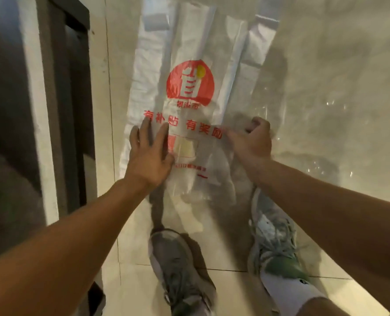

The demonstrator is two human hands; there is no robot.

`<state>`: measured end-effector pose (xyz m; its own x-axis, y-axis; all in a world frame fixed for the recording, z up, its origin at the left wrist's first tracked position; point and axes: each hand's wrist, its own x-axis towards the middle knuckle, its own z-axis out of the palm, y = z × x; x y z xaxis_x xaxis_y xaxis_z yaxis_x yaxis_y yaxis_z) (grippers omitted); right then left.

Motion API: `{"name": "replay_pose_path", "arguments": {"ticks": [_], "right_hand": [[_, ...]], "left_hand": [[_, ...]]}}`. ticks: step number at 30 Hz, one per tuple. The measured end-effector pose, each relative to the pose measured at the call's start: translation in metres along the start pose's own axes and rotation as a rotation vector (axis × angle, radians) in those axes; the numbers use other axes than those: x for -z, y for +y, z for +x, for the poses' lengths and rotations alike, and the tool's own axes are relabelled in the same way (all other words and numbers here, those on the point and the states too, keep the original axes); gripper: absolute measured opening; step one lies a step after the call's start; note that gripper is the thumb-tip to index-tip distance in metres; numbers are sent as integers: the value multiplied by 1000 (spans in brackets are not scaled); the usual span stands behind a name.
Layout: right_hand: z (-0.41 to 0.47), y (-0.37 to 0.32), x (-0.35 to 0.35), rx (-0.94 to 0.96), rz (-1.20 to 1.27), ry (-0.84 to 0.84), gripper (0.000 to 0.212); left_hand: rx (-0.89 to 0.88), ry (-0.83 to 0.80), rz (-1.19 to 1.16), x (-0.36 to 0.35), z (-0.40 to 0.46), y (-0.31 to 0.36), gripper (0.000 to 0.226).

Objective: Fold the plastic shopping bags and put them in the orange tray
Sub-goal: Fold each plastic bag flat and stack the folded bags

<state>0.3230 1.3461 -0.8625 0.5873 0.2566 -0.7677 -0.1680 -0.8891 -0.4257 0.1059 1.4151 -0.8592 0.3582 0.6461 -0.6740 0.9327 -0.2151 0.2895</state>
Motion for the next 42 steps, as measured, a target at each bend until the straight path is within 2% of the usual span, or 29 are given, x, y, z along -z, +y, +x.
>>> {"name": "replay_pose_path", "arguments": {"ticks": [4,7,8,13,15,18,20,26,29,31,36,39,42], "right_hand": [[-3,-9,-7,-215,139,-25,78],[-8,-14,-12,-310,162,-89,52],[-11,-14,-14,-322,188,-95,44],[-16,-15,-31,-254,209,-100,40],[-20,-19,-41,-261,203,-74,50],[-28,-30,-46,-276,168,7,77],[-28,-33,-45,-300,207,-11,80],[-25,-29,-50,-136,101,-152,24],[-35,-34,-36,112,3,-162,18],[-46,-40,-20,196,-36,-150,19],[-97,-78,39,239,-27,-216,19],[-146,-117,86,254,4,-298,5],[-206,-160,140,268,55,-409,20]], "left_hand": [[-28,-33,-29,-5,-2,-8,76],[-25,-58,-32,0,-1,-6,78],[-11,-63,-21,1,0,-5,77],[13,-41,27,1,0,0,72],[25,-62,40,1,1,1,74],[10,-28,50,-2,1,4,76],[6,21,32,-6,1,4,79],[21,121,3,-12,0,6,76],[47,93,-135,-1,0,3,68],[122,45,-269,8,-5,4,70],[330,-35,-501,53,-48,42,77],[414,-87,-739,101,-77,75,76],[433,-136,-929,157,-117,107,66]]}}
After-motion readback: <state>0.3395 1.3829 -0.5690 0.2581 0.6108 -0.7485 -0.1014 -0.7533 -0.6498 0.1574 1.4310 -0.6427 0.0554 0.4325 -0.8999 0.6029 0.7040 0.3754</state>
